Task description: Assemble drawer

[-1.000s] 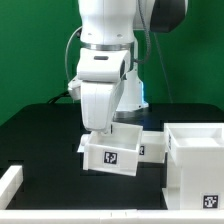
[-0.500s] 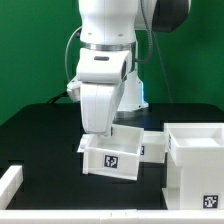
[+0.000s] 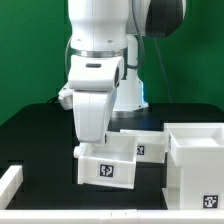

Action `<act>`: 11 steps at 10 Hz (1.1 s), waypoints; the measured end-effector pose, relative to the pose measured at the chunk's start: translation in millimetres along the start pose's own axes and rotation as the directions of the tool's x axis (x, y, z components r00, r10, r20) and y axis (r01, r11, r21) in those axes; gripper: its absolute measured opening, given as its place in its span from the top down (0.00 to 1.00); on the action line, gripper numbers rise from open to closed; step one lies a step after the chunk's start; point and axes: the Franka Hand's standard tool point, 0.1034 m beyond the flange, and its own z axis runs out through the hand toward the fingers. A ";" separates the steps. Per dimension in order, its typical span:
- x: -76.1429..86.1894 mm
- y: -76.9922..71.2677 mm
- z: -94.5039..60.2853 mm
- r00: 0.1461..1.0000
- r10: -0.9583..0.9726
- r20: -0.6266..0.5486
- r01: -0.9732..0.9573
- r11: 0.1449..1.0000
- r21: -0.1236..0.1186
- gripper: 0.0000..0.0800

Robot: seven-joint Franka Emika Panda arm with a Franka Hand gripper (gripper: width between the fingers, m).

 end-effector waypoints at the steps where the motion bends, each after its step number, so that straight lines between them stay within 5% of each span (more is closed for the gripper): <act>1: -0.6 5.6 2.3 1.000 -0.006 0.000 0.006 1.000 -0.004 0.95; 7: -6.0 9.0 4.9 1.000 -0.008 0.000 0.008 1.000 -0.014 0.95; 8: -6.9 11.1 10.5 1.000 -0.031 -0.002 0.031 0.998 -0.046 0.95; 11: -1.3 16.0 12.8 0.999 -0.040 -0.008 0.039 0.996 -0.081 0.95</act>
Offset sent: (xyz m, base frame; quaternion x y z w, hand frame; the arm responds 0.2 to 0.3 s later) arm 0.0000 0.0000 0.0000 0.0000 0.0000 0.0000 1.0000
